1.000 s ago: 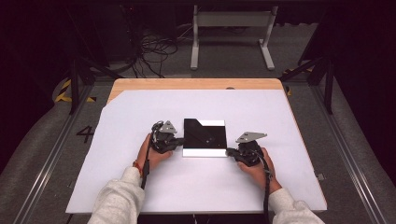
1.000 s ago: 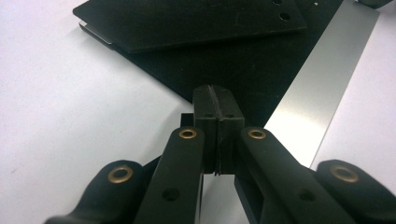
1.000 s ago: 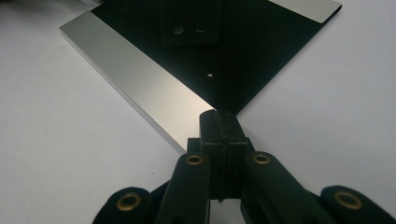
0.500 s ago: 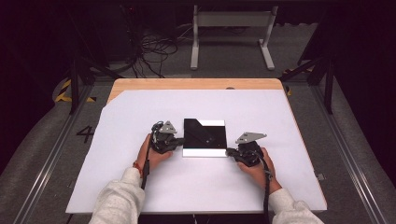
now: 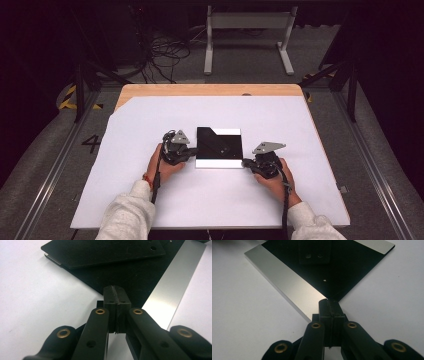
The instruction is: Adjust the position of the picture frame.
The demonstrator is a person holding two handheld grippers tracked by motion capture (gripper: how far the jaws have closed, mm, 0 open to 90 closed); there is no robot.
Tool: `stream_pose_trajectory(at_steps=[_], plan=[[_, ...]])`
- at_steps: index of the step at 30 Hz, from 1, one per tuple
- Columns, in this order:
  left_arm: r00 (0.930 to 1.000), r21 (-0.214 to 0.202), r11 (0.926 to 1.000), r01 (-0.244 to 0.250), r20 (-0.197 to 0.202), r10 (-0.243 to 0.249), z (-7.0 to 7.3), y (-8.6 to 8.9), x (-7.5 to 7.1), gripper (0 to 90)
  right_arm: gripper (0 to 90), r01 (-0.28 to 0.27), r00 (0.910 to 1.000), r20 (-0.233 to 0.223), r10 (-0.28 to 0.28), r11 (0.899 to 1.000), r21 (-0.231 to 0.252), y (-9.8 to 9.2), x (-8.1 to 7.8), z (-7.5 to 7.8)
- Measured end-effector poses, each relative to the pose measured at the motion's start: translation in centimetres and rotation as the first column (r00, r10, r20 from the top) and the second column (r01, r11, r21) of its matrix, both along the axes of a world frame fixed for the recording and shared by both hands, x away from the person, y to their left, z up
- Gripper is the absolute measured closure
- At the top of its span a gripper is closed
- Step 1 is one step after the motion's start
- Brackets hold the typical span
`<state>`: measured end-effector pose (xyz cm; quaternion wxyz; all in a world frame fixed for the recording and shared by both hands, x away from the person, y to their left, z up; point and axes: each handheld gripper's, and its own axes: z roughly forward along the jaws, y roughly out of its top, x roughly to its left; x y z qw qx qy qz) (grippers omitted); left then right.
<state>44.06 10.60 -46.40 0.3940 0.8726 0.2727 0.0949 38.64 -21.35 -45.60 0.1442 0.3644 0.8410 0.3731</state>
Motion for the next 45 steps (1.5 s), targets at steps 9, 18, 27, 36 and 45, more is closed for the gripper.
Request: stream_pose_trajectory(at_steps=[9,18,27,36,45], plan=[[0.999,0.025,0.9997,0.005,0.044,-0.006,0.4,1.0,-1.3,89.4,90.0,0.006,0.9989,0.046,-0.007,1.0,0.018,0.7,0.3,1.2],[0.9993,0.031,0.9995,-0.004,0.036,0.002,-0.1,1.0,-0.6,89.9,90.0,0.058,0.9938,0.095,-0.058,0.998,0.003,-0.1,2.9,1.8],[0.9977,-0.011,0.9982,0.06,0.034,-0.059,0.9,1.3,-3.2,90.0,90.0,0.137,0.9861,0.092,-0.138,0.99,0.026,-0.5,9.0,1.6],[0.9921,0.032,0.9924,0.119,0.035,-0.12,0.6,0.4,-5.8,90.0,90.0,0.156,0.9836,0.086,-0.159,0.987,0.036,0.3,11.5,1.8],[0.9918,0.05,0.9914,0.121,0.037,-0.123,-0.1,-0.1,-6.1,90.0,90.0,0.17,0.9847,0.034,-0.171,0.985,0.025,1.0,12.9,0.6]])
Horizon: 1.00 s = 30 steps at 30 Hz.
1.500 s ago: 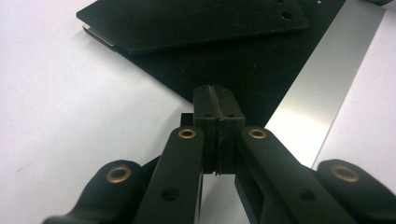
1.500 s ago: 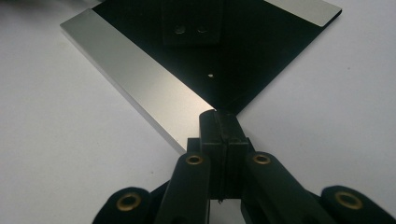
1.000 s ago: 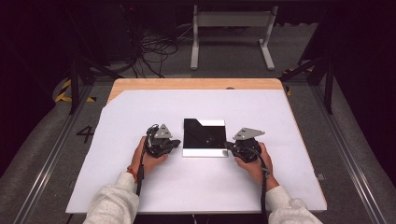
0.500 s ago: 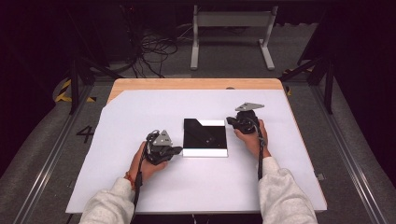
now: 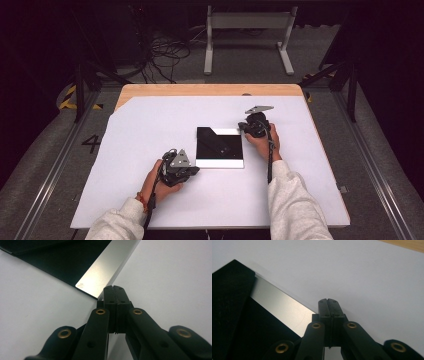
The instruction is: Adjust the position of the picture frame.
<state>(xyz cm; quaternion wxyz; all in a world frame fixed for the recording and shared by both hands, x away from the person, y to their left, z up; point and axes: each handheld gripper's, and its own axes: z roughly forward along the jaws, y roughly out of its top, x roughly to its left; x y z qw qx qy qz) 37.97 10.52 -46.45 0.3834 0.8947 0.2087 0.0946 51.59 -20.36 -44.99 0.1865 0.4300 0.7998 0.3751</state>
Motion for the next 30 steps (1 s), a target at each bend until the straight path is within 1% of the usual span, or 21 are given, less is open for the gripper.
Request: stream_pose_trajectory(at_steps=[2,3,4,6,7,8,9,11,12,14,15,16,17,19,20,22,23,26,28,29,30], plan=[[1.0,0.003,1.0,-0.002,0.006,0.002,0.0,0.0,0.0,90.0,90.0,-0.003,1.0,-0.004,0.003,1.0,0.006,-0.1,0.1,0.0],[1.0,-0.002,1.0,-0.005,0.007,0.005,-0.1,0.0,0.1,90.0,90.0,-0.006,0.9999,-0.008,0.006,1.0,0.015,-0.1,0.1,0.0],[1.0,-0.005,1.0,-0.005,0.005,0.005,-0.1,0.1,0.1,90.0,90.0,-0.025,0.9995,-0.018,0.026,0.999,0.041,0.0,0.1,-0.1],[1.0,-0.006,1.0,-0.008,0.001,0.008,-0.1,0.1,0.1,90.0,90.0,-0.041,0.9987,-0.028,0.042,0.997,0.064,0.3,0.1,-0.2],[0.9999,-0.009,0.9999,-0.011,-0.001,0.011,-0.1,0.1,0.2,90.0,90.0,-0.05,0.9984,-0.024,0.051,0.998,0.047,0.6,0.0,-0.2],[0.9999,-0.009,0.9999,-0.011,-0.001,0.011,-0.1,0.1,0.2,89.9,90.0,-0.05,0.9984,-0.024,0.051,0.998,0.047,0.6,0.0,-0.2],[0.9999,-0.012,0.9999,-0.01,-0.003,0.01,-0.1,0.1,0.2,89.9,90.0,-0.054,0.9984,-0.013,0.054,0.998,0.013,0.8,0.1,0.0],[0.9999,-0.015,0.9998,-0.014,-0.007,0.014,-0.1,0.2,0.2,89.9,90.0,-0.016,0.9999,0.005,0.016,1.0,-0.023,0.5,0.2,0.1],[0.9999,-0.015,0.9998,-0.016,-0.006,0.016,-0.1,0.2,0.2,90.0,90.0,0.008,1.0,0.005,-0.008,1.0,-0.023,0.3,0.2,0.0],[0.9999,-0.013,0.9998,-0.012,-0.004,0.012,-0.1,0.2,0.2,89.9,90.0,0.028,0.9996,-0.005,-0.028,0.999,0.015,-0.3,0.4,-0.3],[0.9999,-0.013,0.9999,-0.011,-0.007,0.011,-0.1,0.2,0.3,89.9,90.0,0.029,0.9995,-0.015,-0.029,1.0,-0.002,-0.2,0.5,-0.6],[0.9999,-0.016,0.9998,-0.009,-0.008,0.009,-0.1,0.2,0.4,89.9,90.0,0.029,0.9995,-0.013,-0.029,1.0,0.004,-0.3,0.6,-0.6],[0.9999,-0.021,0.9997,-0.011,-0.012,0.01,-0.2,0.3,0.4,89.9,90.0,0.03,0.9995,-0.013,-0.03,1.0,-0.003,-0.2,0.6,-0.5],[0.9999,-0.01,0.9999,-0.013,-0.009,0.013,0.0,0.3,0.3,89.8,90.0,0.034,0.9993,-0.014,-0.034,0.999,0.002,-0.2,0.6,-0.5],[0.9999,0.002,0.9999,-0.015,-0.008,0.015,0.1,0.3,0.3,89.6,90.0,0.032,0.9993,-0.021,-0.032,0.999,0.019,-0.3,0.7,-0.6],[0.9998,0.006,0.9999,-0.016,-0.014,0.016,0.1,0.7,0.4,89.1,90.0,0.035,0.9992,-0.017,-0.035,0.999,0.014,-0.2,0.7,-0.6],[0.9995,0.008,0.9997,-0.024,-0.018,0.024,0.2,1.0,0.5,89.1,90.0,0.037,0.9992,-0.017,-0.037,0.999,0.017,-0.2,0.7,-0.6],[0.9992,0.014,0.9992,-0.038,-0.013,0.038,0.2,1.5,0.6,88.8,90.0,0.034,0.9993,-0.012,-0.034,0.999,0.012,-0.2,0.8,-0.6],[0.9985,-0.005,0.9987,-0.051,-0.022,0.051,0.0,1.7,1.0,88.7,90.0,0.032,0.9995,-0.007,-0.032,0.999,0.012,0.0,0.9,-0.6],[0.9989,0.001,0.9989,-0.046,-0.011,0.046,0.0,1.7,1.2,89.1,90.0,0.015,0.9999,-0.006,-0.015,1.0,0.016,0.2,0.9,-0.6],[0.9989,0.009,0.9989,-0.047,0.001,0.047,0.0,1.6,1.3,89.1,90.0,0.005,1.0,0.002,-0.005,1.0,0.007,0.6,1.0,-0.6]])
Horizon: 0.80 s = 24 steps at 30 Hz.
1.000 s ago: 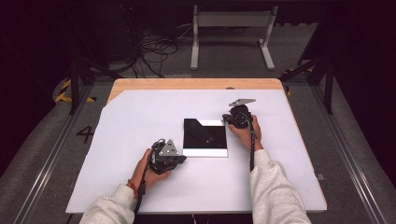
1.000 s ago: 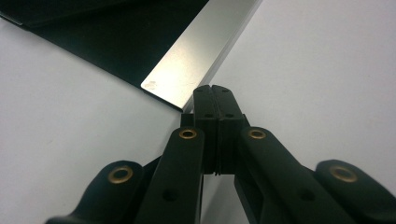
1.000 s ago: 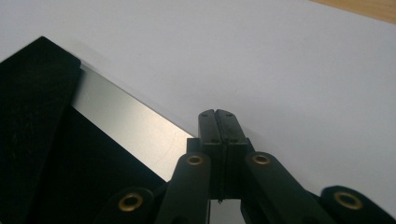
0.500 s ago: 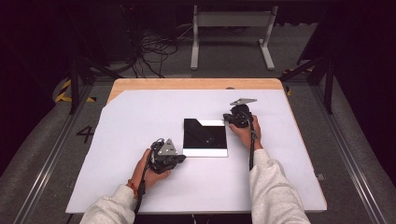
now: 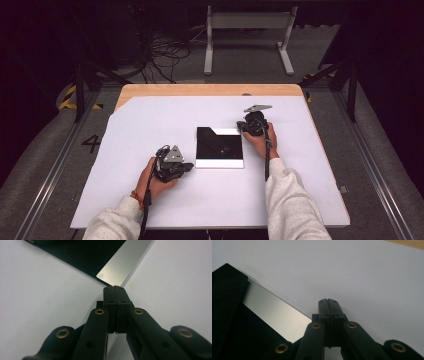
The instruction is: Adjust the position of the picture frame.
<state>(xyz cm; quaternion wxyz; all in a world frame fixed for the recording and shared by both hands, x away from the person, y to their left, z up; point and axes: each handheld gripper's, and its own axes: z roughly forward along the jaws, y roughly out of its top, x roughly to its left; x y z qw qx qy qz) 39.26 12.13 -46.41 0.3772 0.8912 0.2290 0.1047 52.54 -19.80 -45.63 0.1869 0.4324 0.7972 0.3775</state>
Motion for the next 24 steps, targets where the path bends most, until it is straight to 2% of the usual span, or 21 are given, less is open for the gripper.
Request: stream_pose_trajectory(at_steps=[3,4,5,6,7,11,17,19,20,21,24], plan=[[1.0,0.001,1.0,0.001,0.004,-0.001,0.0,0.0,0.3,89.6,90.0,-0.009,0.9999,0.007,0.009,1.0,-0.018,0.6,0.0,0.0],[0.9999,0.002,1.0,0.002,0.014,-0.002,-0.1,0.0,0.3,89.8,90.0,-0.008,0.9999,-0.006,0.008,1.0,-0.01,0.6,0.2,0.0],[1.0,-0.008,1.0,0.001,0.009,-0.001,-0.2,0.1,0.5,89.8,90.0,0.002,0.9988,-0.05,-0.001,1.0,0.026,0.4,0.5,0.1],[1.0,-0.021,0.9998,0.003,-0.003,-0.003,-0.2,0.2,0.7,89.8,90.0,0.0,0.9973,-0.074,0.003,1.0,0.029,0.4,0.7,0.2],[0.9999,-0.028,0.9996,-0.001,-0.017,0.0,-0.2,0.3,0.8,89.8,90.0,-0.024,0.9971,-0.072,0.024,1.0,-0.011,0.6,0.9,0.4],[0.9996,-0.033,0.9994,0.008,-0.026,-0.009,-0.2,0.2,1.1,89.8,90.0,-0.032,0.9913,-0.127,0.033,0.999,0.004,0.4,1.5,0.7],[0.998,-0.058,0.9982,0.014,-0.06,-0.018,-0.3,0.4,1.5,89.8,90.0,-0.043,0.9882,-0.147,0.044,0.999,0.008,0.3,1.8,0.8],[0.9979,-0.056,0.998,0.029,-0.057,-0.032,-0.3,0.3,1.5,90.0,90.0,-0.039,0.9882,-0.148,0.038,0.999,-0.002,0.5,1.7,0.8],[0.9968,-0.058,0.9975,0.04,-0.068,-0.043,-0.2,0.2,1.5,90.0,90.0,-0.042,0.9877,-0.151,0.041,0.999,-0.001,0.5,1.7,0.8],[0.9937,-0.075,0.996,0.05,-0.096,-0.057,-0.2,0.0,1.7,89.9,90.0,-0.044,0.9868,-0.156,0.045,0.999,0.006,0.5,1.8,0.8],[0.993,-0.072,0.9952,0.066,-0.093,-0.073,-0.2,-0.3,1.8,90.0,90.0,-0.05,0.9847,-0.166,0.054,0.998,0.027,0.5,1.7,0.8]])
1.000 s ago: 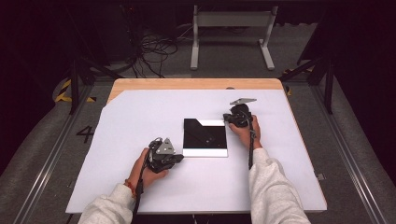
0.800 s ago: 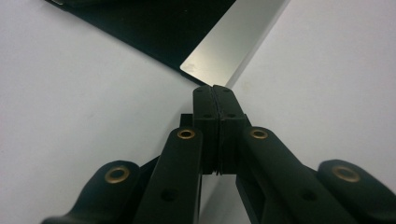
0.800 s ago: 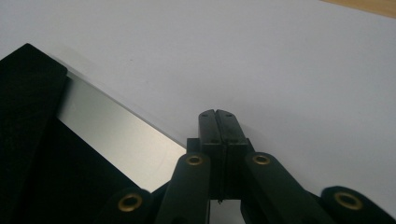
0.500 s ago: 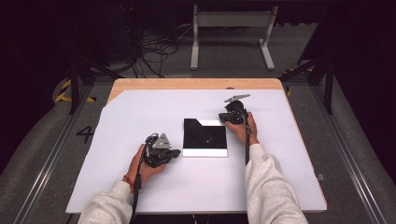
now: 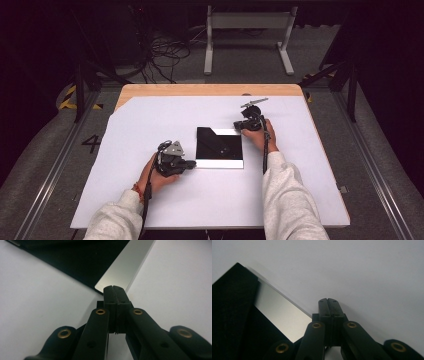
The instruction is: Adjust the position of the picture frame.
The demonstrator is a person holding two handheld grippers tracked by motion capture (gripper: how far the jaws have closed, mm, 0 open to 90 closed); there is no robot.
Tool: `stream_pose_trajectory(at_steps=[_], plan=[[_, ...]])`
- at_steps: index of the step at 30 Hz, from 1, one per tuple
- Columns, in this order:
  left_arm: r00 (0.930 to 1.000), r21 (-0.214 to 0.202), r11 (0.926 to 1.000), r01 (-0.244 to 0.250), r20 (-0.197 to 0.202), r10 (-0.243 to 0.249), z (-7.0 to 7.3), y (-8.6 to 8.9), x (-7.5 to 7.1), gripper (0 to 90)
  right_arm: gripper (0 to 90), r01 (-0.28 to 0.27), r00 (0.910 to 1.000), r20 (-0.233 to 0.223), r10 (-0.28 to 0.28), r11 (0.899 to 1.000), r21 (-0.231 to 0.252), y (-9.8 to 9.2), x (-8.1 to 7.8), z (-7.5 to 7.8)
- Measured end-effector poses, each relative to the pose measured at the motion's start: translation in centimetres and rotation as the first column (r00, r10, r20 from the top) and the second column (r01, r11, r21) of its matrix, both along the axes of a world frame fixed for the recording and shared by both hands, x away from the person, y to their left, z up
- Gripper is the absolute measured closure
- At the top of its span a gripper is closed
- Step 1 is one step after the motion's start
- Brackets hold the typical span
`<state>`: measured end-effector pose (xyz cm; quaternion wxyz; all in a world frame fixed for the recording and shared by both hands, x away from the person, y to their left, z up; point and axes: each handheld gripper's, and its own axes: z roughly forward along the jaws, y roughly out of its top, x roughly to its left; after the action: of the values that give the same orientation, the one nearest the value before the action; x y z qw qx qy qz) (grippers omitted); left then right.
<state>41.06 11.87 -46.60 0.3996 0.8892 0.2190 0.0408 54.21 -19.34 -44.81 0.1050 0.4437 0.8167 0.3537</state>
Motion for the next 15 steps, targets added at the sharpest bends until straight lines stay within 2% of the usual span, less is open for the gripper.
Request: stream_pose_trajectory(at_steps=[1,2,5,6,8,10,13,15], plan=[[1.0,0.002,1.0,-0.002,-0.002,0.002,0.0,0.0,-0.1,89.9,90.0,-0.017,0.9997,-0.014,0.018,0.999,0.031,0.1,-0.1,-0.1],[1.0,0.005,1.0,0.0,0.004,0.0,0.0,-0.1,-0.2,90.0,90.0,-0.034,0.9992,-0.017,0.035,0.999,0.035,0.3,-0.1,-0.1],[0.9999,-0.009,1.0,0.003,-0.01,-0.003,-0.1,0.0,-0.1,90.0,90.0,-0.039,0.9992,0.003,0.039,0.999,-0.028,1.3,-0.5,0.1],[1.0,-0.007,1.0,-0.001,-0.003,0.001,-0.1,0.0,-0.2,89.8,90.0,-0.044,0.999,0.006,0.044,0.998,-0.034,1.4,-0.6,0.2],[0.9999,0.007,0.9999,-0.011,0.01,0.011,0.0,-0.1,-0.5,89.2,90.0,-0.057,0.9984,-0.006,0.056,0.998,-0.015,1.1,-0.3,0.1],[1.0,0.023,0.9997,0.0,0.009,-0.001,0.2,-0.3,-0.3,89.0,90.0,-0.061,0.9975,-0.036,0.061,0.998,0.014,0.8,0.2,0.0],[0.9998,0.017,0.9997,-0.017,0.013,0.017,0.1,-0.3,-0.4,88.8,90.0,-0.062,0.9981,-0.013,0.061,0.994,-0.086,1.9,-0.2,0.5],[0.9997,0.019,0.9997,-0.014,0.018,0.014,0.1,-0.3,-0.4,88.5,90.0,-0.067,0.9977,-0.02,0.065,0.993,-0.094,1.9,-0.1,0.6]])
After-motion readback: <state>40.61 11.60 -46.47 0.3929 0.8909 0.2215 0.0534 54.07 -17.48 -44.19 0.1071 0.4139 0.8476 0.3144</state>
